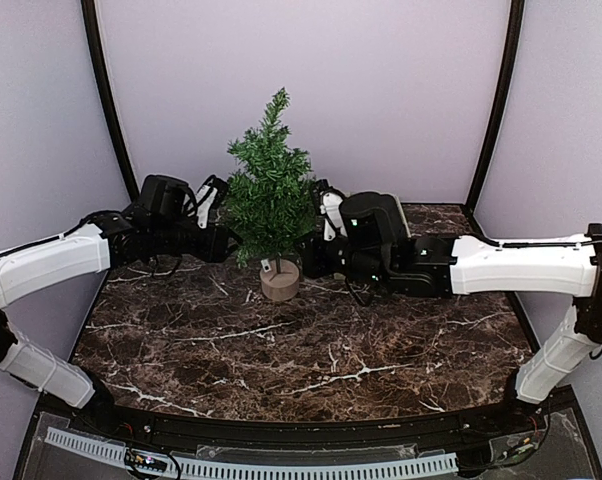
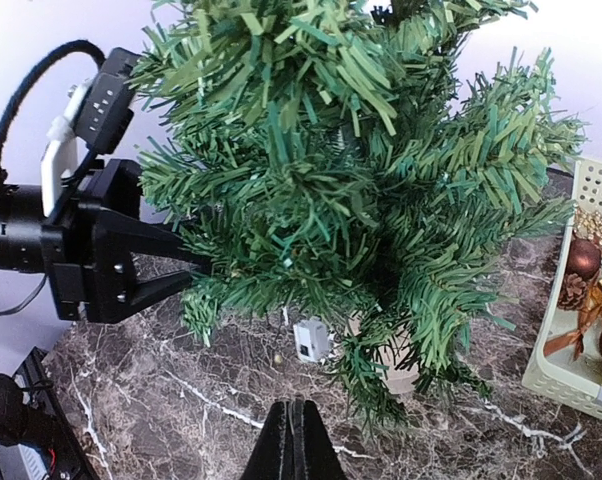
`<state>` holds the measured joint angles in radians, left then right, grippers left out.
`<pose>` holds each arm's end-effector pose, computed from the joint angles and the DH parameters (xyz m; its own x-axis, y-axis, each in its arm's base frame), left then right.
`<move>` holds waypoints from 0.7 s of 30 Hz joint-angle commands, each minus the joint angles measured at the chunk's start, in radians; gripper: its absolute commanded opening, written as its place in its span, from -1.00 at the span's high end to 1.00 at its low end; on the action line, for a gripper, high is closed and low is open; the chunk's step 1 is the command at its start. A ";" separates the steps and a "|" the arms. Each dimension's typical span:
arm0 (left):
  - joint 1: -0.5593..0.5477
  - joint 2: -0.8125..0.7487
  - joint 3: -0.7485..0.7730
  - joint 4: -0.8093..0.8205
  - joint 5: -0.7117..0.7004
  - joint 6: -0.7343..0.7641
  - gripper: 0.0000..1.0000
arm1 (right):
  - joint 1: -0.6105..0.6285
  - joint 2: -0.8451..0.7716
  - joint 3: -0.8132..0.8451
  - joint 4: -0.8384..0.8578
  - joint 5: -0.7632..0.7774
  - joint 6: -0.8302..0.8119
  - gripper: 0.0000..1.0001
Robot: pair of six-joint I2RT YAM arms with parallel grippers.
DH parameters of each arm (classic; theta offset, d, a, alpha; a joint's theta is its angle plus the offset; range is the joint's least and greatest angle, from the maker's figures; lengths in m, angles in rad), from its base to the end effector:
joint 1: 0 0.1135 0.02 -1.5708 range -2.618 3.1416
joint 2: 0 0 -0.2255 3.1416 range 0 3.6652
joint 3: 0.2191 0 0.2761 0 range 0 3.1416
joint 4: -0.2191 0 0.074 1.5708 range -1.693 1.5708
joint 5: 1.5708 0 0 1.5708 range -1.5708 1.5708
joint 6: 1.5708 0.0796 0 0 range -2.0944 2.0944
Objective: Decorate the small christmas tree
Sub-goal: Place the side of the string light on the branch.
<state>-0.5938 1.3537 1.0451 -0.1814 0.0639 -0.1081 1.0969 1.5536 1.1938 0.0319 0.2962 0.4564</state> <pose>0.3136 -0.2178 0.2368 -0.4531 0.1760 -0.8739 0.5595 0.8194 -0.1251 0.2177 0.3735 0.2519 -0.4514 0.0435 -0.8912 -0.5860 0.7388 0.3329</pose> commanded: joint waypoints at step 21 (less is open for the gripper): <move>0.009 -0.051 -0.030 0.003 0.223 -0.033 -0.44 | -0.082 0.012 0.036 -0.026 0.014 0.048 1.00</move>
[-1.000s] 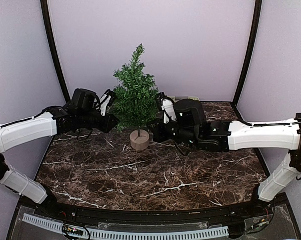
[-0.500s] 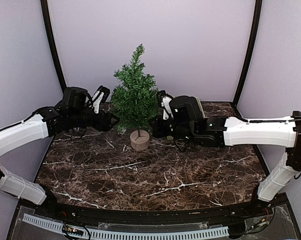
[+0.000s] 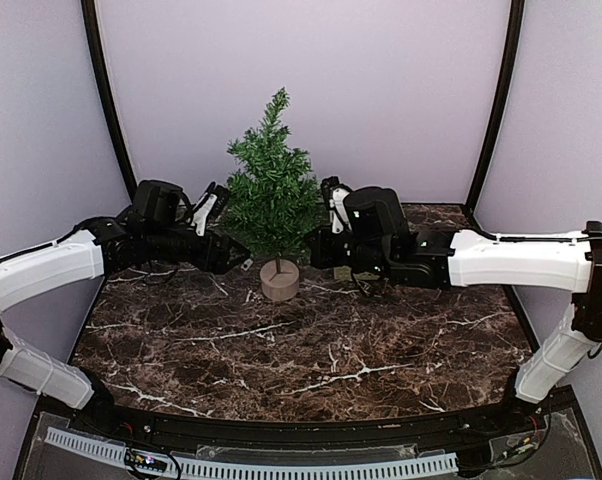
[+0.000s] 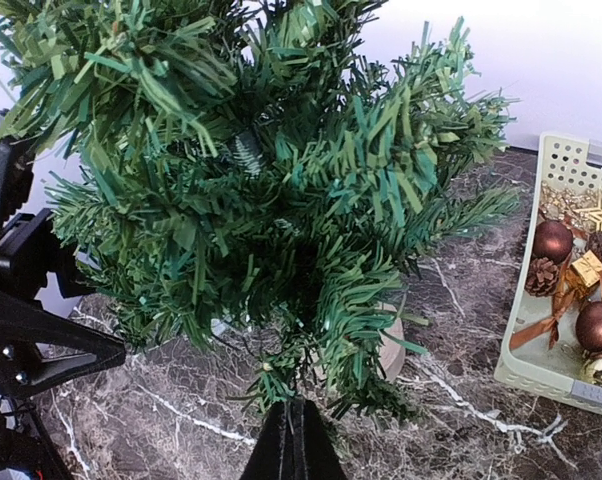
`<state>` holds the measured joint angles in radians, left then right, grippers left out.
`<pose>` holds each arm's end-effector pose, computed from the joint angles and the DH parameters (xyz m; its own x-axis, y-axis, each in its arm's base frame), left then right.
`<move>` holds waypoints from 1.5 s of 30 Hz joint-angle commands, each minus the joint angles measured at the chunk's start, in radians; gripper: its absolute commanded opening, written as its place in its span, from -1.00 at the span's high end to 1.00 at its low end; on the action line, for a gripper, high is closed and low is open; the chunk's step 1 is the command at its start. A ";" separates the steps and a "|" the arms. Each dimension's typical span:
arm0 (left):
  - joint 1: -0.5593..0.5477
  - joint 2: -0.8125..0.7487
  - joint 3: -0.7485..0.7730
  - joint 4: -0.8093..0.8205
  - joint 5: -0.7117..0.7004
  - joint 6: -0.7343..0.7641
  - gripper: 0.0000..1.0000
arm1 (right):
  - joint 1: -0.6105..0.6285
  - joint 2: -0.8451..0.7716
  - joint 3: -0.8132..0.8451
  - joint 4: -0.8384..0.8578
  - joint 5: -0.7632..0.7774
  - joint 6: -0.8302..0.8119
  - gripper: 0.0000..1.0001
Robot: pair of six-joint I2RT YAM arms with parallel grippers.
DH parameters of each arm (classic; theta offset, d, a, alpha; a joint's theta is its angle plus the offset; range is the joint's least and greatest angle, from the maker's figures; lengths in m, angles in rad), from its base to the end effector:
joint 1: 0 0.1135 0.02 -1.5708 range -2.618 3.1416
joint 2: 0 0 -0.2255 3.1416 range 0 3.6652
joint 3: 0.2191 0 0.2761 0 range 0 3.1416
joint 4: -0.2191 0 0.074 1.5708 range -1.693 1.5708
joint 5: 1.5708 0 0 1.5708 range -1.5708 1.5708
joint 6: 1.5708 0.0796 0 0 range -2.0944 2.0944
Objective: Decorate the small christmas tree
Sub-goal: Place the side of the string light on the branch.
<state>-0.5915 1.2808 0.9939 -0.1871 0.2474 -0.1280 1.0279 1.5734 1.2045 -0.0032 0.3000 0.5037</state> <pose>0.2925 -0.2200 0.2419 -0.4679 0.1652 -0.8682 0.6672 0.7102 -0.2244 0.2440 0.3589 0.2432 -0.4907 0.0794 -0.8677 -0.5012 0.7889 0.3555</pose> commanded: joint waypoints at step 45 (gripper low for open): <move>0.068 0.038 -0.010 0.132 -0.108 -0.030 0.54 | -0.064 0.120 -0.211 0.448 -0.237 0.038 1.00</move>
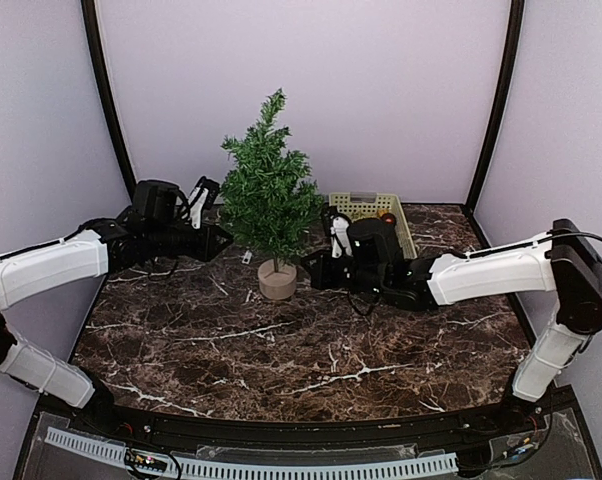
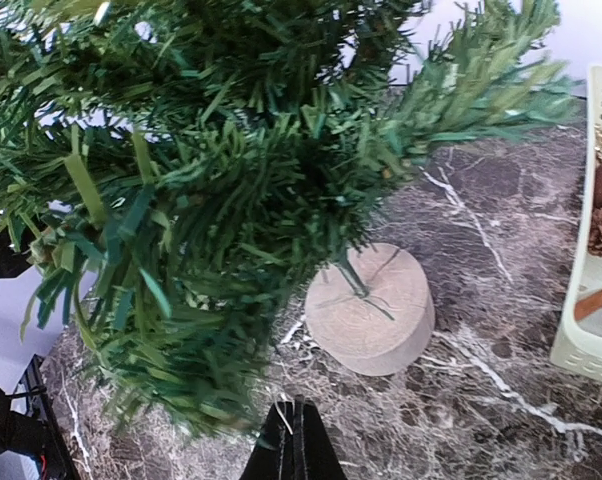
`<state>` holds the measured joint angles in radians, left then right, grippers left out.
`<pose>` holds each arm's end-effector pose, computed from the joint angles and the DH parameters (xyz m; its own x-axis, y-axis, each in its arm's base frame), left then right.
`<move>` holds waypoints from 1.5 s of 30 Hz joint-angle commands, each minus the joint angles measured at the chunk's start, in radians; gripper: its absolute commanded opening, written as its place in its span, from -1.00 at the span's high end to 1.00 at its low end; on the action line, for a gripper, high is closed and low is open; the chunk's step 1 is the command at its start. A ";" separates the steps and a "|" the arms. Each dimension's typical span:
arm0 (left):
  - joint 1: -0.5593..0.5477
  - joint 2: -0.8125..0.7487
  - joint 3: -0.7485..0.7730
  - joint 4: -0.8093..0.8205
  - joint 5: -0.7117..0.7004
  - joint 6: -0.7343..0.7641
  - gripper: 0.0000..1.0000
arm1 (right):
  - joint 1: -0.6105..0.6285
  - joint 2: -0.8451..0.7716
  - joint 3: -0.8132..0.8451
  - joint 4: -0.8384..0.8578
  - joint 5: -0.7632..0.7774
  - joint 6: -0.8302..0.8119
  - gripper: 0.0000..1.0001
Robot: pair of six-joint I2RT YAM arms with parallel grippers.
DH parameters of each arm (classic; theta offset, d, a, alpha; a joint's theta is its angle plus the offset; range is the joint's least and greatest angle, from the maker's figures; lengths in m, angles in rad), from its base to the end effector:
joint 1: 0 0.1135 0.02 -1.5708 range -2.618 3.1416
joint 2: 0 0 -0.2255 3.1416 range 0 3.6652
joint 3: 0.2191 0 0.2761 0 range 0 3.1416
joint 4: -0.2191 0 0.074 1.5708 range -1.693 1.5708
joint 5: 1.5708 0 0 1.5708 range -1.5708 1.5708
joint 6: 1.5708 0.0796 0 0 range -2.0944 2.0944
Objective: Decorate the small christmas tree
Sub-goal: Place the side of the string light on the branch.
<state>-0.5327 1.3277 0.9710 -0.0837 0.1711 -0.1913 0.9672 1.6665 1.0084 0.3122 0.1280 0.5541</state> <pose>0.3180 -0.2032 0.2295 -0.4809 0.0660 -0.8743 0.5518 0.7977 -0.2433 0.2555 0.3527 0.1688 -0.5574 0.1109 -0.8228 -0.5352 0.7097 0.4582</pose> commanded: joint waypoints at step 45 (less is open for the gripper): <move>-0.297 0.100 -0.038 0.231 -0.200 -0.421 0.12 | -0.002 0.024 -0.060 0.188 -0.040 0.017 1.00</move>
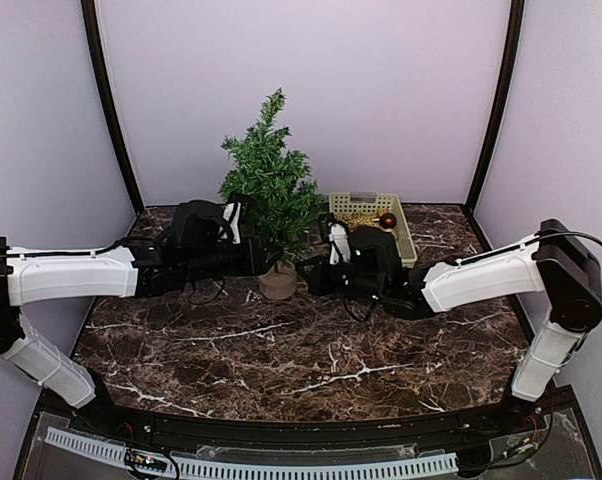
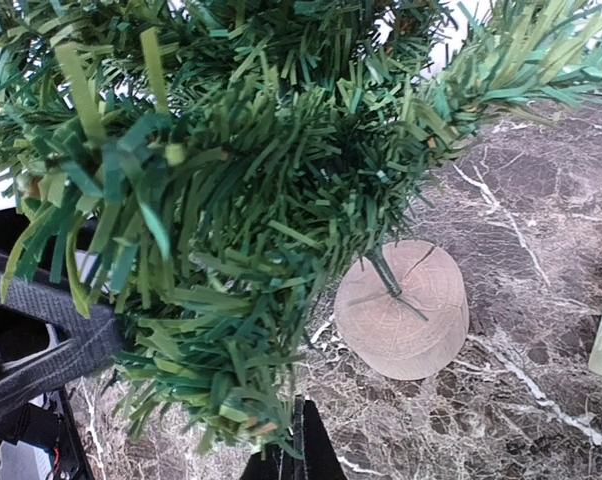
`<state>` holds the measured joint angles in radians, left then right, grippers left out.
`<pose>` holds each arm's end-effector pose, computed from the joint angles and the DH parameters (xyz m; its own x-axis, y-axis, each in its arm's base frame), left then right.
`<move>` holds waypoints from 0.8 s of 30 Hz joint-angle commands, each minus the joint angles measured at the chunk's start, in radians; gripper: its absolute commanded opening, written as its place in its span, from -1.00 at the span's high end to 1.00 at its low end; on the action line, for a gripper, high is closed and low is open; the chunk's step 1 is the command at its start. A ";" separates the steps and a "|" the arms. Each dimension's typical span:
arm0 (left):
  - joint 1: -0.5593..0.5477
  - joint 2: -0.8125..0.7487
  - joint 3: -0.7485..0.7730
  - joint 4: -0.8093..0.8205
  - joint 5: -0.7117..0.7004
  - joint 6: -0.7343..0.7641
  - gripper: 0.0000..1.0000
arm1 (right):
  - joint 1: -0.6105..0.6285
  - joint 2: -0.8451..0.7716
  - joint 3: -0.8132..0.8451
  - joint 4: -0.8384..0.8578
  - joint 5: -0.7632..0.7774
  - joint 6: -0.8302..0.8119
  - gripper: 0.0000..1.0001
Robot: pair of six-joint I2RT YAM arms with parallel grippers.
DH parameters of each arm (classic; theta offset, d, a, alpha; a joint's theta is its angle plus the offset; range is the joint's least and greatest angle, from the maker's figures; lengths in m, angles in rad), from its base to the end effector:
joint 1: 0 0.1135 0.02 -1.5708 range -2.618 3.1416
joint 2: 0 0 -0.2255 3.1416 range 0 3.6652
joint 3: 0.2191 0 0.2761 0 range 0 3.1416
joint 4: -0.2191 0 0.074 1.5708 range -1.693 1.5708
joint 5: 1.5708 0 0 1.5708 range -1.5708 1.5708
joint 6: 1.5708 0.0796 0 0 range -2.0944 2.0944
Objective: Decorate the small christmas tree
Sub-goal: Place the side of the string light on the branch.
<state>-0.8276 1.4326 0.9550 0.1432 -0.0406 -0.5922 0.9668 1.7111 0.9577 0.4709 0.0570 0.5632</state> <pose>0.2736 -0.2930 0.2159 -0.5804 -0.1926 -0.7912 0.4649 0.7193 -0.5162 0.2517 0.3567 0.1534 -0.5560 0.1328 -0.8205 -0.5840 0.6400 0.4993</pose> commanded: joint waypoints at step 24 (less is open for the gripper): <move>0.187 -0.177 -0.113 -0.100 0.151 0.045 1.00 | 0.008 0.033 0.012 0.008 0.019 0.004 1.00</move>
<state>-0.6727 1.2881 0.8436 0.0536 0.0620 -0.6064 0.9672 1.7172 0.9459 0.4473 0.0929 0.5610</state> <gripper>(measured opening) 0.009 0.004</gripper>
